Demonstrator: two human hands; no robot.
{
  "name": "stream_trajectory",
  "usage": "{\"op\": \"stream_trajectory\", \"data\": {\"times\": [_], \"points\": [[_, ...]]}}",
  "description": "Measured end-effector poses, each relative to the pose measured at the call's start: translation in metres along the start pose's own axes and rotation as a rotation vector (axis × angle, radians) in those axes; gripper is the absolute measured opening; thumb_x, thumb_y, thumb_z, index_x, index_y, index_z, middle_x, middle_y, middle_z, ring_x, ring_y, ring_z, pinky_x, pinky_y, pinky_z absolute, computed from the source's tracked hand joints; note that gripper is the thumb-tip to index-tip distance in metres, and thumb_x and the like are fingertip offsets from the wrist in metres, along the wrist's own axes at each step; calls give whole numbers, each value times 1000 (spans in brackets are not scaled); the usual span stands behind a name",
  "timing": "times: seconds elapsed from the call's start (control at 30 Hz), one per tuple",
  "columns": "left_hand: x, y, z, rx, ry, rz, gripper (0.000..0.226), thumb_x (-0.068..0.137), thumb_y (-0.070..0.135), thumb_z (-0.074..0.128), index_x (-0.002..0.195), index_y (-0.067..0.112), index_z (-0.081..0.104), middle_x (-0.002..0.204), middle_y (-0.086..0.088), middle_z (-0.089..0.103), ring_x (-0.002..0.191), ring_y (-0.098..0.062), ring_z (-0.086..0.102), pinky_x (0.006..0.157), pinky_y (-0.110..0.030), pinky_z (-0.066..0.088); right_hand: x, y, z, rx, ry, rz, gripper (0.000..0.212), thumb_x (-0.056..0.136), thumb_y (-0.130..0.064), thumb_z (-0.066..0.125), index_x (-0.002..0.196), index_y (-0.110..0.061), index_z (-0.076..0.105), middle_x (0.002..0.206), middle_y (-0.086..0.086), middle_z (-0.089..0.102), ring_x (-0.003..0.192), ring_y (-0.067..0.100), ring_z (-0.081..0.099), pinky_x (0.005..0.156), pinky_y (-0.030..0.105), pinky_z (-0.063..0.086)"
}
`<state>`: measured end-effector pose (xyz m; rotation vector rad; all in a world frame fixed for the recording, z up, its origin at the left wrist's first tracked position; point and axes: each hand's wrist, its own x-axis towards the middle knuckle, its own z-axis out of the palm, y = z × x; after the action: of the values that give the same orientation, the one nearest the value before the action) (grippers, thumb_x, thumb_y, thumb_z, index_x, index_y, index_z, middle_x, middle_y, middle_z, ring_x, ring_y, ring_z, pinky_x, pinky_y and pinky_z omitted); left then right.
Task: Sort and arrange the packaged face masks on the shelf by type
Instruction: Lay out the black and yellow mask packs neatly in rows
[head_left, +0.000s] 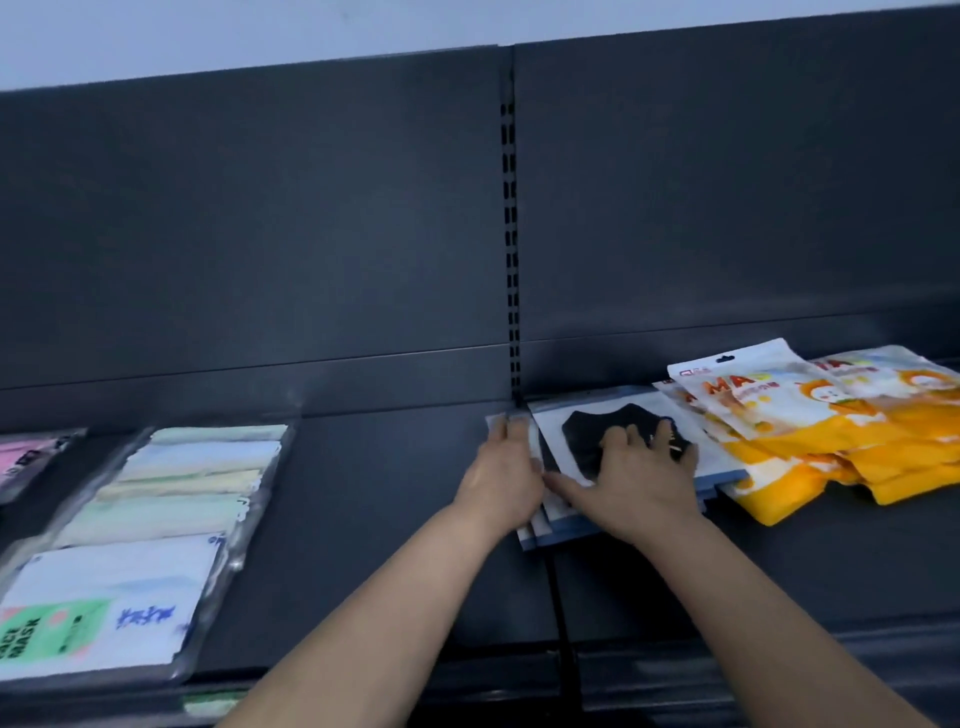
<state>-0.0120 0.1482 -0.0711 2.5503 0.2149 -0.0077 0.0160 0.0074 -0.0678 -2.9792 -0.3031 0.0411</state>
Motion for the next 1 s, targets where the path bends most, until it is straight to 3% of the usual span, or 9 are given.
{"op": "stream_trajectory", "data": {"times": [0.07,0.13,0.23,0.37,0.5,0.6,0.73,0.8,1.0], "points": [[-2,-8,-5,-4,-3,-5,59,95,11,40,150,15,19,159,-7,19,140,-24,32,108,-32,33,-3,-2,2,-11,15,-61,110,60,-91,34,138,-14,36,152,12,27,143,38,5,110,62,9],[-7,-22,-10,49,-83,18,68,94,12,40,153,18,7,154,-8,31,134,-26,40,106,-32,37,-6,-7,6,-8,13,-155,102,65,-84,41,143,-20,28,158,9,14,145,35,-3,112,62,5],[-16,-34,-16,260,-164,63,73,97,9,37,153,20,-7,147,-12,41,136,-31,38,113,-29,24,-7,-11,10,39,-25,-188,87,76,-67,46,147,-25,20,159,6,9,146,35,-2,114,61,6],[-20,-35,-17,431,-144,161,69,98,14,38,153,14,-6,139,-13,48,131,-27,41,117,-28,15,-6,-8,4,15,-87,-112,90,80,-59,49,150,-21,9,159,11,8,145,39,1,113,61,11],[-17,-30,-16,397,-83,211,62,101,24,36,153,12,6,157,-9,23,144,-25,22,120,-33,13,-7,-4,-5,-31,-145,-68,91,79,-55,52,150,-19,7,156,15,13,144,39,7,111,64,12],[-8,-26,-15,362,-61,239,60,101,20,38,153,12,11,161,-5,9,148,-21,8,121,-35,10,-9,-5,-6,-37,-107,-58,87,77,-59,51,147,-17,19,149,12,27,141,35,18,110,64,15],[1,-19,-17,204,-59,209,58,99,12,39,153,14,17,160,-4,18,146,-18,17,115,-22,14,-8,5,-10,83,-4,-92,83,81,-56,60,142,-12,26,135,11,45,125,28,43,101,42,41],[1,-15,-20,173,2,251,58,98,10,41,152,18,19,159,0,20,146,-16,18,111,-17,14,-11,14,-14,161,-26,-178,85,84,-48,61,147,-12,19,134,11,48,122,26,47,97,35,44],[-1,-4,-16,556,-192,494,86,84,2,51,152,33,9,161,10,2,148,-10,-6,120,-36,-5,-28,38,-13,483,-50,-328,78,85,-38,62,150,-29,20,139,-11,50,127,8,45,102,22,37]]}}
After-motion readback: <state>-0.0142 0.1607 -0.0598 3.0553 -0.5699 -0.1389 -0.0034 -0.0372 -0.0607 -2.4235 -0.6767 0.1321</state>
